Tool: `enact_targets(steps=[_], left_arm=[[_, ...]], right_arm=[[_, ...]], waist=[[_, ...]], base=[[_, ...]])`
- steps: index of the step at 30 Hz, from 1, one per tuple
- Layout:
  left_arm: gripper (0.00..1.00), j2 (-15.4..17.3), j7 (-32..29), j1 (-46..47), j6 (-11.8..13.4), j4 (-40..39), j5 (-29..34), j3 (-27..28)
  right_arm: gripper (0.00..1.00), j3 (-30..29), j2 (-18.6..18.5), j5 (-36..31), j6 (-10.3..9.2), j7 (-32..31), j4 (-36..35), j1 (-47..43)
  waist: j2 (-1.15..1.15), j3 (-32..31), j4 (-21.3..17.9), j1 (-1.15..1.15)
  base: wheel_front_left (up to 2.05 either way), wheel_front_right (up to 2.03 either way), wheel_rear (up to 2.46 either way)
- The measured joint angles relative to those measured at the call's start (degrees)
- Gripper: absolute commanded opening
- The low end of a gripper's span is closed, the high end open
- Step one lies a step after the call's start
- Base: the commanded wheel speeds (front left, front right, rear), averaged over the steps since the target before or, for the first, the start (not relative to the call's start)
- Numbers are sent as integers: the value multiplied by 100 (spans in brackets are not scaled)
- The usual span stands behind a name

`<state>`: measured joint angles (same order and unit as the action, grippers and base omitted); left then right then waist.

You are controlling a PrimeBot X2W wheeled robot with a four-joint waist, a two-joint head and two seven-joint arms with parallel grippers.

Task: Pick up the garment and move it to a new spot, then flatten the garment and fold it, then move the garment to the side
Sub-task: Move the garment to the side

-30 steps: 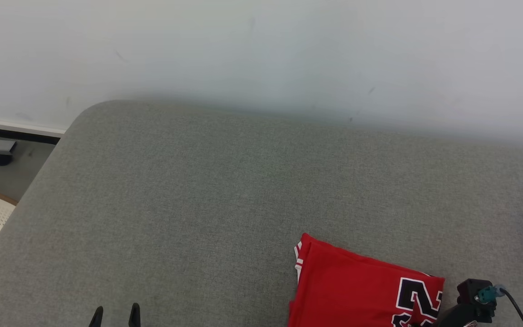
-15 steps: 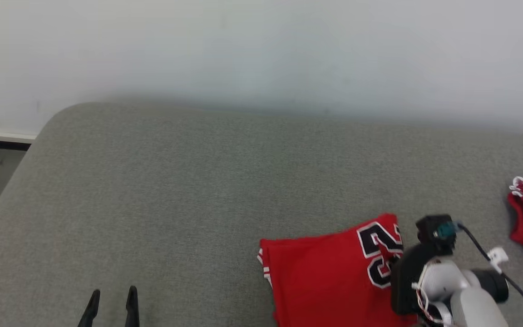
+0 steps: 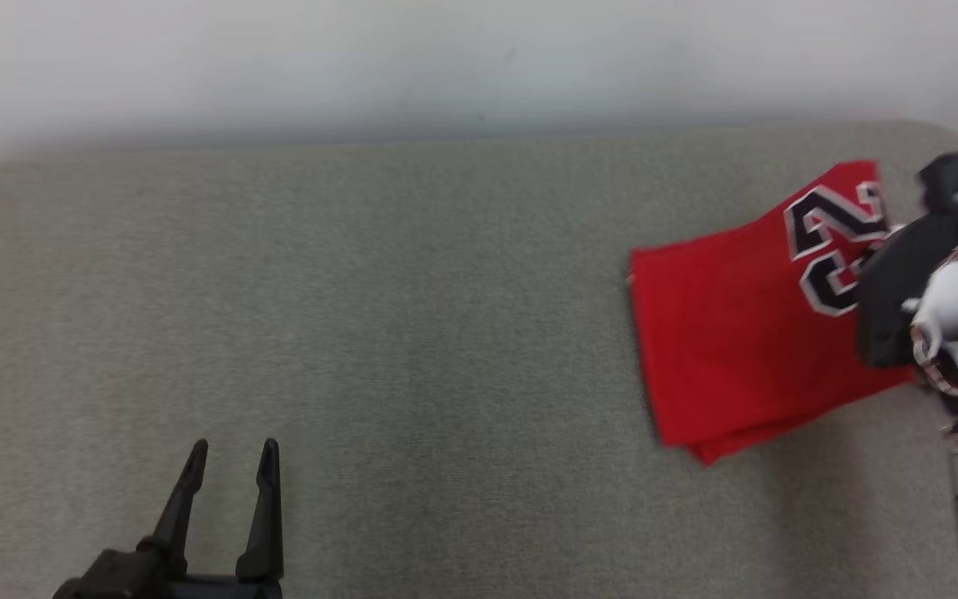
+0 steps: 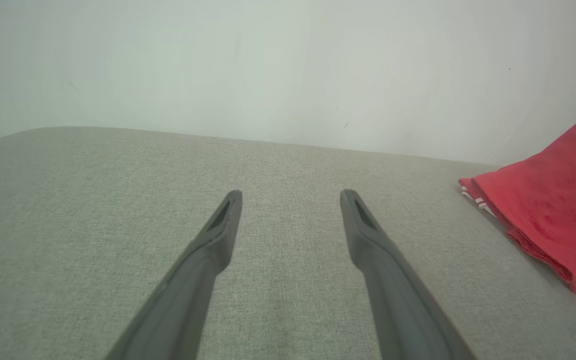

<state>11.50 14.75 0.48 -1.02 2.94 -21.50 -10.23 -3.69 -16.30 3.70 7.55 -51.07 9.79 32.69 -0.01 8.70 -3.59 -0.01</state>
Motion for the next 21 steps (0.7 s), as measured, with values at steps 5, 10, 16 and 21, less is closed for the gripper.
enact_targets(steps=[5,10,16,21], left_arm=[[100,93,5,274,-69,-1,67,-22],[100,222,-94,539,-108,-65,134,-57],[100,374,-286,822,-187,-252,196,-130],[100,503,-424,927,-204,-404,261,-203]], right_arm=[[0,-400,-259,-11,-1,-190,-163,365],[0,-612,-483,-3,-1,-233,-108,727],[0,-491,-1083,-372,0,179,334,1046],[0,-435,-1530,-788,0,749,801,1224]], waist=[[0,379,-301,0],[0,782,-522,0],[0,1285,-654,0],[0,1676,-670,0]], base=[[0,0,0],[0,0,0],[0,0,0],[0,0,0]])
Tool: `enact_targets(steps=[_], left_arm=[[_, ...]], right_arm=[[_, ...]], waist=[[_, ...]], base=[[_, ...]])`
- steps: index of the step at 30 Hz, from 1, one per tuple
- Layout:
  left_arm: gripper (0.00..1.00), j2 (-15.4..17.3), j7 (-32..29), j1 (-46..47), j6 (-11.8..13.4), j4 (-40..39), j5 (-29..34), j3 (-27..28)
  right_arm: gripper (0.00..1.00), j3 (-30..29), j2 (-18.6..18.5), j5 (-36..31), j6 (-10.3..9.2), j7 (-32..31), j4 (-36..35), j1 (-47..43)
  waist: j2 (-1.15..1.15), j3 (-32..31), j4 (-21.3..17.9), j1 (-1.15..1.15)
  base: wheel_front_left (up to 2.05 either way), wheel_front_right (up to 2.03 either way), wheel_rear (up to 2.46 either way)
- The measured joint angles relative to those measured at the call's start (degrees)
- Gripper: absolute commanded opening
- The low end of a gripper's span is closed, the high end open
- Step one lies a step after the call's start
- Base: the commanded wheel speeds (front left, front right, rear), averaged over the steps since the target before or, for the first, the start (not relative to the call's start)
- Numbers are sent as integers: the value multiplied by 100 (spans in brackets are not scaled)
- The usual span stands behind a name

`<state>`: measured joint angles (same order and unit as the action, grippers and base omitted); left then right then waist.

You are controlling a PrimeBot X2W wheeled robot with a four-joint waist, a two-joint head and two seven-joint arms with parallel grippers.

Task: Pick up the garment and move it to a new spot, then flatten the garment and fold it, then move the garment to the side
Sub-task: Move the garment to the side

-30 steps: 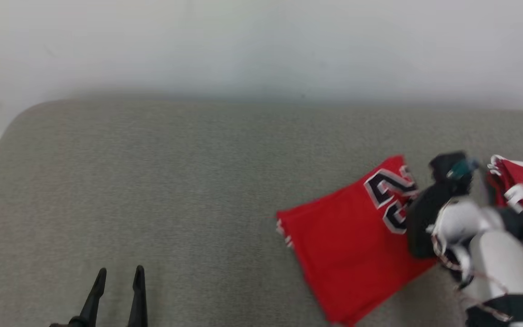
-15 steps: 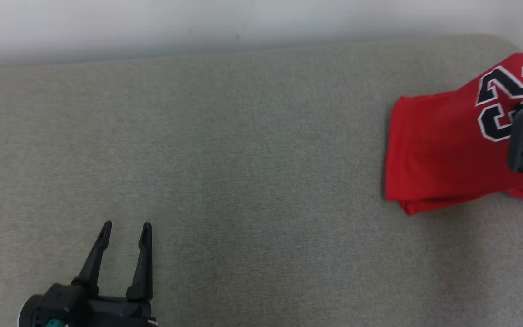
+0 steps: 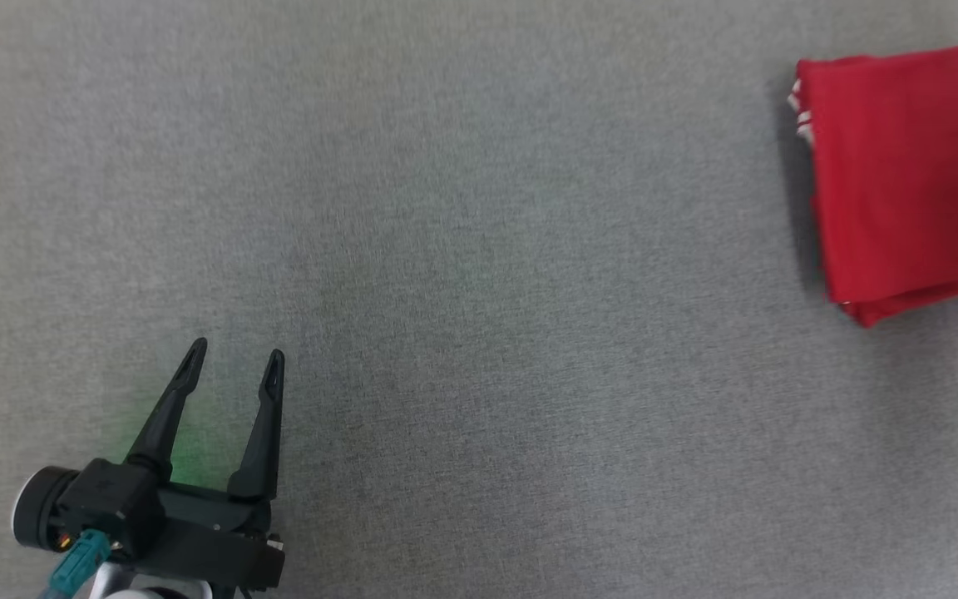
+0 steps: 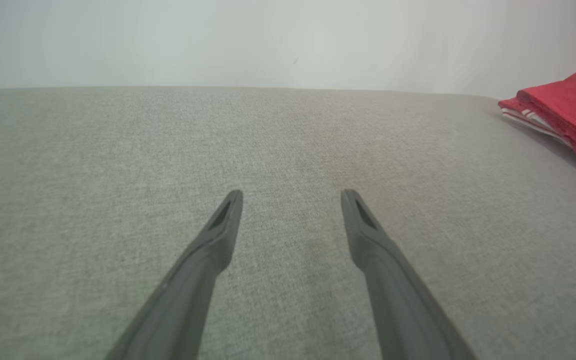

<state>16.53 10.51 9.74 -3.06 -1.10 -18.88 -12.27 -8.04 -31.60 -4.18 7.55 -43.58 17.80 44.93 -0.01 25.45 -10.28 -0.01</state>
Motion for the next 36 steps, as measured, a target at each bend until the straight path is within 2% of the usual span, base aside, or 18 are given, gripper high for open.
enact_targets(steps=[5,6,7,8,13,19,23,28,30,36], left_arm=[[100,26,-10,123,-4,-83,24,-35],[100,26,-10,123,-4,-83,24,-35],[100,27,-9,124,-3,-94,27,-43],[100,36,1,124,-1,-97,52,-44],[100,59,109,126,8,-119,127,-73],[100,-22,260,12,56,-47,33,-1],[100,-213,364,-283,109,24,-243,152],[100,-379,404,-750,199,287,-438,255],[100,-519,417,-875,63,366,-641,250],[100,-608,437,-1115,248,662,-683,509]], right_arm=[[0,204,-281,-298,0,701,546,82],[17,204,-281,-298,0,701,546,82],[81,197,-276,-310,0,756,657,86],[100,182,-237,-311,0,801,758,86],[100,211,-75,-444,0,956,999,44],[100,269,307,-266,0,1362,742,-328],[100,252,702,33,0,2228,146,-797],[100,309,1406,591,0,3256,-428,-1603],[100,401,1534,791,0,3479,-549,-2008],[100,536,1947,1280,0,4047,-786,-3089]], waist=[[0,282,36,0],[0,282,36,0],[0,311,53,0],[0,326,73,0],[1,230,114,1],[1,-162,117,1],[1,-554,134,2],[3,-1145,166,2],[3,-1405,192,2],[3,-2168,348,4]], base=[[0,0,0],[0,0,0],[0,0,0],[0,0,0],[0,0,0],[0,0,0],[0,0,0],[0,0,0],[0,0,0],[0,0,0]])
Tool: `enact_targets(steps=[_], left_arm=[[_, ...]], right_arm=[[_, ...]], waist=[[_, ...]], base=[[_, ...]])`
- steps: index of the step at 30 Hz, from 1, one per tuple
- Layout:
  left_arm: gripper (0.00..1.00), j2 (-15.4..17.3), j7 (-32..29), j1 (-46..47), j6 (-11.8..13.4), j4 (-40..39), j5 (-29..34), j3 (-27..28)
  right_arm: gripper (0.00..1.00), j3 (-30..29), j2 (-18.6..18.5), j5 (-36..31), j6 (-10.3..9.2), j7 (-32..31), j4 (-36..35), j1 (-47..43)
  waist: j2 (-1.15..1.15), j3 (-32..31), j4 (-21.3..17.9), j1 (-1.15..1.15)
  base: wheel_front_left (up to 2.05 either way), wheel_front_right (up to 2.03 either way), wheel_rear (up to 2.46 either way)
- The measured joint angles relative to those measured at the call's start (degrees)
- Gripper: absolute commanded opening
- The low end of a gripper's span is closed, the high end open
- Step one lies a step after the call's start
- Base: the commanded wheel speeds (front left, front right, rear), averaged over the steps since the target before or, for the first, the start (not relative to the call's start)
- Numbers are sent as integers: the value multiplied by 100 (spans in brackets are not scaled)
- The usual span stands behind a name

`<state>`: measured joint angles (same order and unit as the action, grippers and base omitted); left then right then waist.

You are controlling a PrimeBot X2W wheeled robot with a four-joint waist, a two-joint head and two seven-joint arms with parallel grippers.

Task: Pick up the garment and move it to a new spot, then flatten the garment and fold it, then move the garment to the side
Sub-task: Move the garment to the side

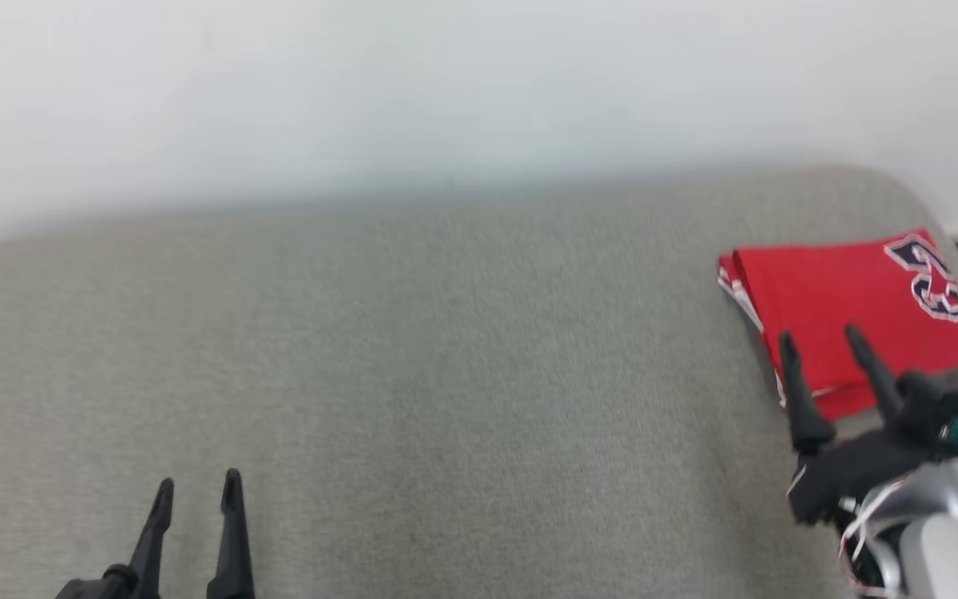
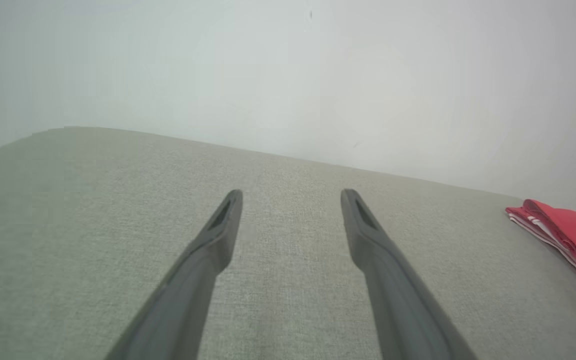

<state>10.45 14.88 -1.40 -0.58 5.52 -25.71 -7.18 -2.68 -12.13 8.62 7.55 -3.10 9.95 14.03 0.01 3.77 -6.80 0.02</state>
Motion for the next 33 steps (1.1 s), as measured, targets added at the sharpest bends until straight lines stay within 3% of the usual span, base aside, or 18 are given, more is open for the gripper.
enact_targets(steps=[4,8,16,27,33], left_arm=[[100,-12,13,-88,166,80,119,200],[100,53,15,-211,174,115,294,342],[100,65,16,-504,257,292,608,489],[100,170,-2,-703,-200,917,554,458],[100,268,-4,-658,-300,1087,522,415]], right_arm=[[100,113,256,148,0,259,91,-436],[100,277,616,158,0,431,252,-794],[100,415,836,-115,0,558,393,-1452],[100,575,915,-185,0,559,389,-1688],[100,564,916,-168,-1,454,290,-1701]], waist=[[1,-413,161,0],[0,-779,391,-1],[-1,-1093,698,-1],[-1,-1196,718,-2],[-1,-1177,712,-2]], base=[[0,0,0],[0,0,0],[0,0,0],[0,0,0],[0,0,0]])
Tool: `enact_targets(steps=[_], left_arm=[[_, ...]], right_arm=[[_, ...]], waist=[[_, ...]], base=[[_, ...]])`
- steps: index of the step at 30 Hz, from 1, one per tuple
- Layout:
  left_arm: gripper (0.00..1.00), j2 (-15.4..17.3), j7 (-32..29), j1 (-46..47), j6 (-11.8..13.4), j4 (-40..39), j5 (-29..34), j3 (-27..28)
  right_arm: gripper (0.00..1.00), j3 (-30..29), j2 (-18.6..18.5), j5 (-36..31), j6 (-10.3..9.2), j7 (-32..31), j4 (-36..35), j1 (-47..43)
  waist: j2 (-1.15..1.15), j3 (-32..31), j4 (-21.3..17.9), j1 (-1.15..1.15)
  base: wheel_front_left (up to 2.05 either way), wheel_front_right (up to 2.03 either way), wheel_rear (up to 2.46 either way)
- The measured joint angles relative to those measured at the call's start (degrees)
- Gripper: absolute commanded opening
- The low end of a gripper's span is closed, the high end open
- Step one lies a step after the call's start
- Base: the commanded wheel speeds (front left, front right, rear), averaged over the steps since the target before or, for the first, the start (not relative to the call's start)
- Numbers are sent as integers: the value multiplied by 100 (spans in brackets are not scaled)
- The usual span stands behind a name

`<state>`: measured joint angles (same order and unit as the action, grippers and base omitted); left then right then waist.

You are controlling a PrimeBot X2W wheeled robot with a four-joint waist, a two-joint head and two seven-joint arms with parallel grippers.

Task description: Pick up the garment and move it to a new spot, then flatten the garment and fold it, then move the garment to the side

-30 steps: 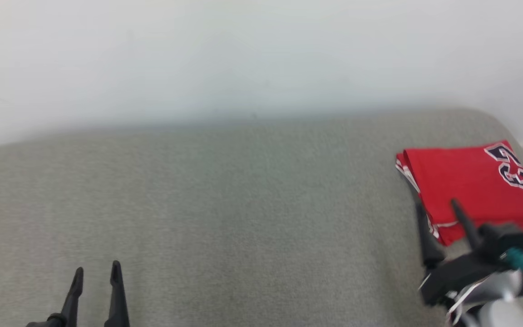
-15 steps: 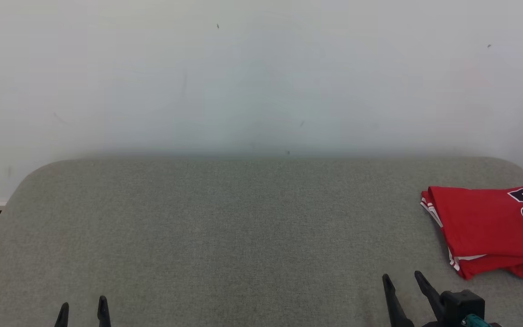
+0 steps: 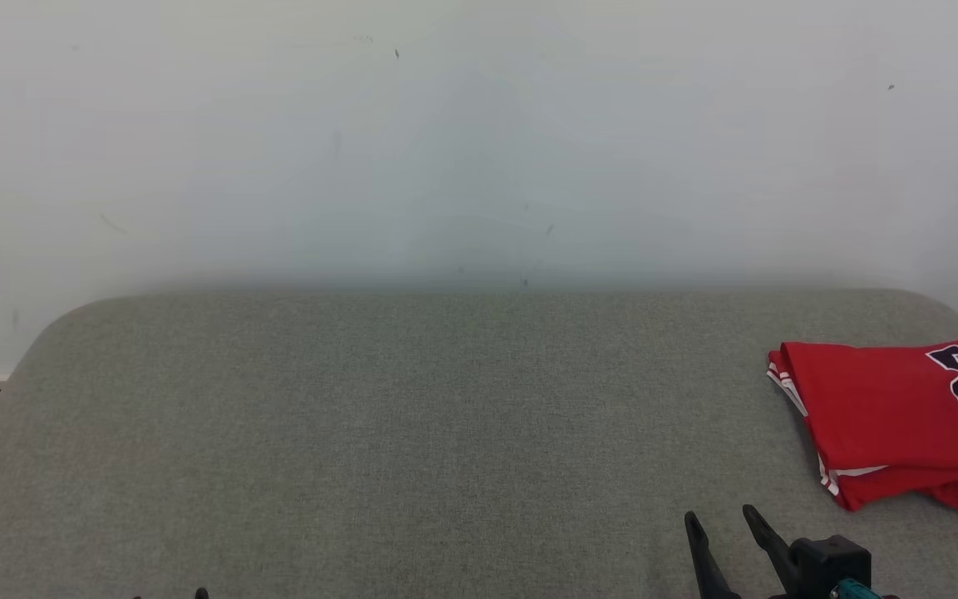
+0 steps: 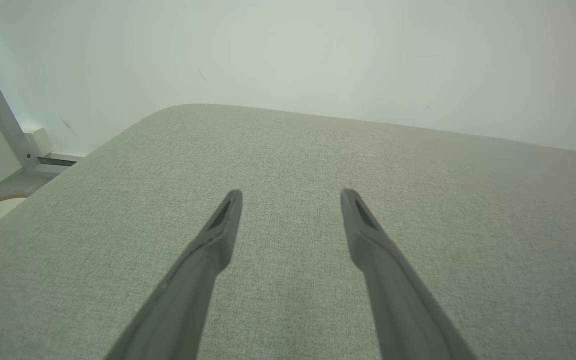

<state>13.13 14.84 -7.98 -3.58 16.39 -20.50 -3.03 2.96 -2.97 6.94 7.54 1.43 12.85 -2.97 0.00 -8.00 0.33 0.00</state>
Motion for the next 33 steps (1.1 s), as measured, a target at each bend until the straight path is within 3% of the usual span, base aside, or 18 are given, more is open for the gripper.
enact_targets(steps=[28,29,33], left_arm=[[100,-70,20,78,101,-73,25,86],[0,-74,20,78,107,-83,32,90],[0,-157,-7,6,104,80,22,79]], right_arm=[[100,-55,1,222,0,-105,-68,-62],[0,-56,1,224,1,-91,-67,-62],[0,-51,2,230,1,-100,125,-120]], waist=[[0,82,5,0],[-1,85,3,0],[0,88,1,-1]], base=[[0,0,0],[0,0,0],[0,0,0]])
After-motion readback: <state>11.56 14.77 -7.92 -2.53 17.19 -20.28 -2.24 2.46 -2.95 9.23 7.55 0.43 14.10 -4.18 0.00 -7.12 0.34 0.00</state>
